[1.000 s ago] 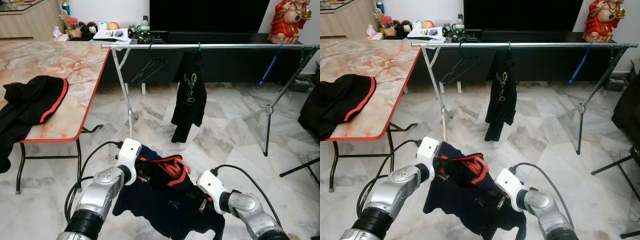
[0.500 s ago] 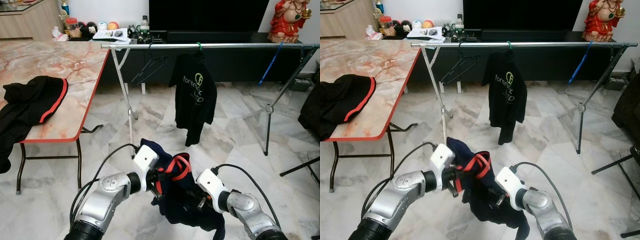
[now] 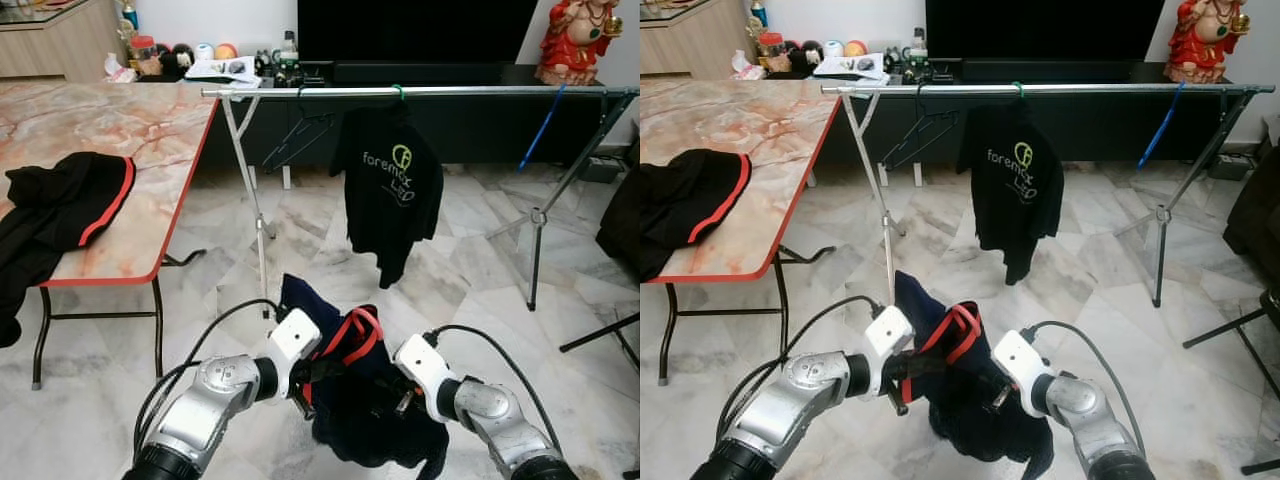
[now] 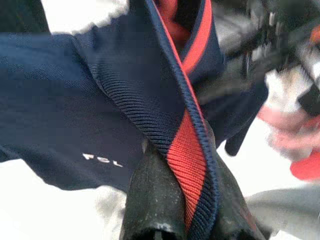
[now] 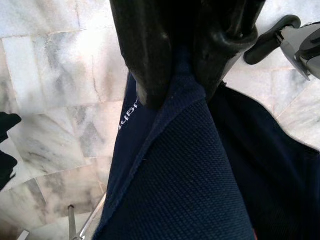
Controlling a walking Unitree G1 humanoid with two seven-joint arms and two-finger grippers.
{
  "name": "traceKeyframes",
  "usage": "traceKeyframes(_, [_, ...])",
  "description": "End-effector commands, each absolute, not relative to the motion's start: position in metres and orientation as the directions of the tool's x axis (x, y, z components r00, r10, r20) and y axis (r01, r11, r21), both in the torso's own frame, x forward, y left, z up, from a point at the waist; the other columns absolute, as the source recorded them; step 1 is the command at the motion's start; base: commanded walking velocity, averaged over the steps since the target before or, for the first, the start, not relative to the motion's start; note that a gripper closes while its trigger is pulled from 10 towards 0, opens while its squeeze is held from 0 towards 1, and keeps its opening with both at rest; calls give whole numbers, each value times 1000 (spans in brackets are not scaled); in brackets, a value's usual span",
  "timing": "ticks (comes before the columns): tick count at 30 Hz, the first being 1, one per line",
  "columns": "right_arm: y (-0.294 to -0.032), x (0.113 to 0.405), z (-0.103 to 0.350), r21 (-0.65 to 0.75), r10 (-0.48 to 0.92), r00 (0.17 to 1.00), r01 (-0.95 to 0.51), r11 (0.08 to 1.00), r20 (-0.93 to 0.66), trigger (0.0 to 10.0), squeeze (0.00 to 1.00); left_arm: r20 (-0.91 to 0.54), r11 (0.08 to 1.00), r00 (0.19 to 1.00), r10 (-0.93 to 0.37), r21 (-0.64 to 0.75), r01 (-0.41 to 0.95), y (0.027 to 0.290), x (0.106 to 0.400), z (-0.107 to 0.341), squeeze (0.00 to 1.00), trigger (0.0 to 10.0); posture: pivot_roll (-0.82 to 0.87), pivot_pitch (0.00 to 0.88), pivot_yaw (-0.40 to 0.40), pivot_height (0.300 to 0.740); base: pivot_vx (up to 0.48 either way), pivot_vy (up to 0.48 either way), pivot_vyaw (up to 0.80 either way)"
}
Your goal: Hang hanger
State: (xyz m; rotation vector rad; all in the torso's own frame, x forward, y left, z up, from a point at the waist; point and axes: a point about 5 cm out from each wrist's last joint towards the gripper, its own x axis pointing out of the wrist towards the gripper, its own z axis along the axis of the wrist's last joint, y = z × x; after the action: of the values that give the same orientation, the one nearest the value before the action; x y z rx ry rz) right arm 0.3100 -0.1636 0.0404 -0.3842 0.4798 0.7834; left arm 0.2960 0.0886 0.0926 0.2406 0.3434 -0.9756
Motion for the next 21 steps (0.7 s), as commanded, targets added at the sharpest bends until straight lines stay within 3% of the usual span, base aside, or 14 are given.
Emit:
traceKeyframes(1, [-164,317,49,-158,572,647,-720,676,-504,10000,0,-430,523,495,-755,59,850,91,292,84,24,10000,86,79,6,740,0,0,0])
traceKeyframes(2, [-164,318,49,-162,566,652,-715,680,-504,10000,0,-438,516,490,-754,68,854,92,292,84,39,10000,87,83,6,740,0,0,0])
traceKeyframes(3, [-164,318,50,-163,564,654,-713,681,-503,10000,0,-440,506,481,-758,68,860,92,291,84,161,10000,87,83,6,740,0,0,0])
traceKeyframes(4, [-164,318,50,-163,564,654,-713,681,-503,10000,0,-440,506,481,-758,68,860,92,291,84,161,10000,87,83,6,740,0,0,0])
traceKeyframes(5, [-164,319,50,-166,562,657,-711,683,-502,10000,0,-440,491,467,-767,65,869,92,290,85,671,10000,87,83,6,740,0,0,0])
traceKeyframes(6, [-164,319,50,-167,561,659,-710,684,-501,10000,0,-438,487,462,-771,61,871,92,289,85,1000,10000,87,83,5,740,0,0,0])
traceKeyframes(21, [-165,324,54,-200,534,684,-689,696,-496,10000,0,-422,427,410,-808,57,902,92,283,89,1000,10000,91,85,4,740,0,0,0])
